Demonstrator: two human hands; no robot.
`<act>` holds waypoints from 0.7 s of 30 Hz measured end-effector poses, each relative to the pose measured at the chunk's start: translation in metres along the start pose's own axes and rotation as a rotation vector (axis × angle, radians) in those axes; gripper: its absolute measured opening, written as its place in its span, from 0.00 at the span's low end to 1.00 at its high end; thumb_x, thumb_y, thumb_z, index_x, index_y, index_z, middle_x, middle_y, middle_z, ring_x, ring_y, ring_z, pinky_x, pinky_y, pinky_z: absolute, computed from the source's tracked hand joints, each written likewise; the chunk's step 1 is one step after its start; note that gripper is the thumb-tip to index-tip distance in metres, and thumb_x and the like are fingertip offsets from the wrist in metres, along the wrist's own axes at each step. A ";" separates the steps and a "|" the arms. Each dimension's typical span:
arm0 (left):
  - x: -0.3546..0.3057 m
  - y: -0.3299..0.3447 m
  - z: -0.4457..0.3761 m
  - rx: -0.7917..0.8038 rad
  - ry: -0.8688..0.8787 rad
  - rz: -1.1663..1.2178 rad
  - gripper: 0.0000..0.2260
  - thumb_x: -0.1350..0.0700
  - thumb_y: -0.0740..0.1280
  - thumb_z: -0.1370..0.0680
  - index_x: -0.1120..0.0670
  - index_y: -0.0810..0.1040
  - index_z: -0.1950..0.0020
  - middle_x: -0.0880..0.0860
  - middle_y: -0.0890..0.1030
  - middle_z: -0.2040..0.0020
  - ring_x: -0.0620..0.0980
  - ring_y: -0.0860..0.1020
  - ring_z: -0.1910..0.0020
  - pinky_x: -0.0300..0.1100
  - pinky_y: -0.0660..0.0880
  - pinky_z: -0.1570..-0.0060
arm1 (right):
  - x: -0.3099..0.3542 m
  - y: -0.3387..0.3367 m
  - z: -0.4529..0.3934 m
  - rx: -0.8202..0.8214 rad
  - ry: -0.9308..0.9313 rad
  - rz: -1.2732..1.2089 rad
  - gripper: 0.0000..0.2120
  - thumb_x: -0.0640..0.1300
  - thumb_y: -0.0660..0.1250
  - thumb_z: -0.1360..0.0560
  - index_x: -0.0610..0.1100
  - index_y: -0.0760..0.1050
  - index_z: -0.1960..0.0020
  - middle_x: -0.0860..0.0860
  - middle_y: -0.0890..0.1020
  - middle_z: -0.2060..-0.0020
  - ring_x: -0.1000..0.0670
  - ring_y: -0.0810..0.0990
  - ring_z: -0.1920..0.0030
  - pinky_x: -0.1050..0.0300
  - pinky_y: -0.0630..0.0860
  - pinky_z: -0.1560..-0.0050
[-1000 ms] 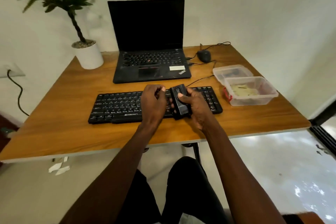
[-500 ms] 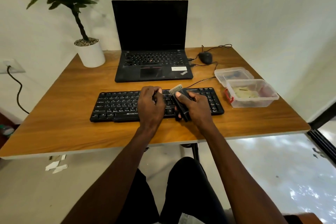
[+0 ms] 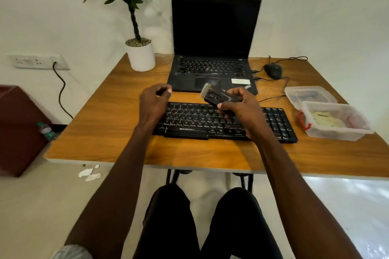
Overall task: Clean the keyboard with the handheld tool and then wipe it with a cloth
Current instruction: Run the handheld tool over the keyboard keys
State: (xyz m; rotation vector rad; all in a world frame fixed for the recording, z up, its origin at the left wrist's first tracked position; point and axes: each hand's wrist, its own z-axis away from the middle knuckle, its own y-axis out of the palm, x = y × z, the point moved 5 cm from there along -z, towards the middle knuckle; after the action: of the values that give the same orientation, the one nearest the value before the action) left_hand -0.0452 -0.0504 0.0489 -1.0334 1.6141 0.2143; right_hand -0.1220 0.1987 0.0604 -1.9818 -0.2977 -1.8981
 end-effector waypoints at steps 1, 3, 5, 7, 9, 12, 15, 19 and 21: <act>0.012 -0.012 -0.009 -0.011 -0.030 -0.002 0.09 0.56 0.68 0.22 0.56 0.83 0.44 0.49 0.83 0.48 0.44 0.79 0.48 0.35 0.74 0.47 | 0.004 0.007 -0.008 -0.007 -0.019 -0.012 0.18 0.36 0.73 0.30 0.43 0.71 0.43 0.44 0.83 0.53 0.46 0.83 0.59 0.54 0.77 0.62; 0.039 -0.029 -0.023 -0.022 -0.107 0.003 0.08 0.57 0.69 0.23 0.56 0.84 0.45 0.51 0.84 0.49 0.47 0.81 0.49 0.40 0.76 0.46 | 0.013 0.027 -0.024 0.014 -0.067 -0.019 0.17 0.38 0.75 0.30 0.44 0.72 0.45 0.43 0.84 0.54 0.47 0.83 0.60 0.55 0.77 0.62; 0.062 -0.037 -0.031 -0.007 -0.197 0.030 0.05 0.57 0.70 0.24 0.54 0.84 0.50 0.51 0.85 0.53 0.49 0.82 0.52 0.44 0.79 0.48 | 0.017 0.052 -0.041 0.064 -0.080 -0.055 0.14 0.40 0.76 0.30 0.47 0.73 0.49 0.42 0.83 0.55 0.47 0.82 0.60 0.57 0.77 0.62; 0.076 -0.036 -0.033 0.038 -0.230 0.031 0.05 0.55 0.71 0.25 0.53 0.85 0.52 0.50 0.85 0.56 0.48 0.83 0.55 0.48 0.80 0.49 | 0.017 0.073 -0.056 0.096 -0.041 -0.140 0.13 0.40 0.76 0.31 0.45 0.75 0.50 0.42 0.83 0.54 0.47 0.81 0.57 0.57 0.76 0.60; 0.084 -0.036 -0.034 0.063 -0.230 0.047 0.05 0.55 0.72 0.25 0.54 0.85 0.53 0.50 0.85 0.57 0.48 0.83 0.57 0.46 0.80 0.51 | 0.013 0.094 -0.071 0.104 0.029 -0.276 0.14 0.38 0.77 0.32 0.42 0.77 0.50 0.42 0.84 0.51 0.44 0.82 0.52 0.54 0.76 0.56; 0.090 -0.036 -0.036 0.058 -0.210 0.041 0.03 0.57 0.72 0.25 0.55 0.84 0.54 0.51 0.85 0.59 0.45 0.81 0.62 0.41 0.77 0.59 | 0.010 0.122 -0.088 0.107 0.105 -0.388 0.12 0.36 0.74 0.31 0.39 0.77 0.49 0.43 0.84 0.55 0.45 0.82 0.54 0.55 0.77 0.58; 0.097 -0.036 -0.037 0.079 -0.188 -0.024 0.04 0.57 0.71 0.25 0.54 0.84 0.52 0.50 0.85 0.59 0.42 0.80 0.63 0.37 0.75 0.61 | 0.013 0.146 -0.096 0.182 0.116 -0.320 0.10 0.38 0.71 0.27 0.41 0.75 0.47 0.43 0.84 0.54 0.44 0.85 0.54 0.51 0.82 0.55; 0.097 -0.038 -0.037 0.106 -0.168 -0.049 0.07 0.56 0.72 0.25 0.54 0.84 0.49 0.50 0.85 0.57 0.44 0.82 0.61 0.38 0.77 0.60 | 0.027 0.170 -0.103 0.262 -0.022 0.018 0.12 0.39 0.72 0.26 0.39 0.73 0.45 0.43 0.82 0.51 0.45 0.85 0.53 0.52 0.83 0.58; 0.096 -0.038 -0.037 0.106 -0.162 -0.043 0.07 0.55 0.73 0.26 0.55 0.84 0.49 0.50 0.85 0.57 0.44 0.83 0.61 0.38 0.78 0.61 | 0.032 0.181 -0.106 0.304 -0.087 0.160 0.15 0.40 0.72 0.26 0.39 0.72 0.43 0.45 0.80 0.50 0.46 0.83 0.52 0.50 0.83 0.56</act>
State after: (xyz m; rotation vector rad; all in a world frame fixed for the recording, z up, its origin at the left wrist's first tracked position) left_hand -0.0406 -0.1448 -0.0077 -0.9443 1.4399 0.1767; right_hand -0.1428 -0.0118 0.0715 -1.8278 -0.4123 -1.5674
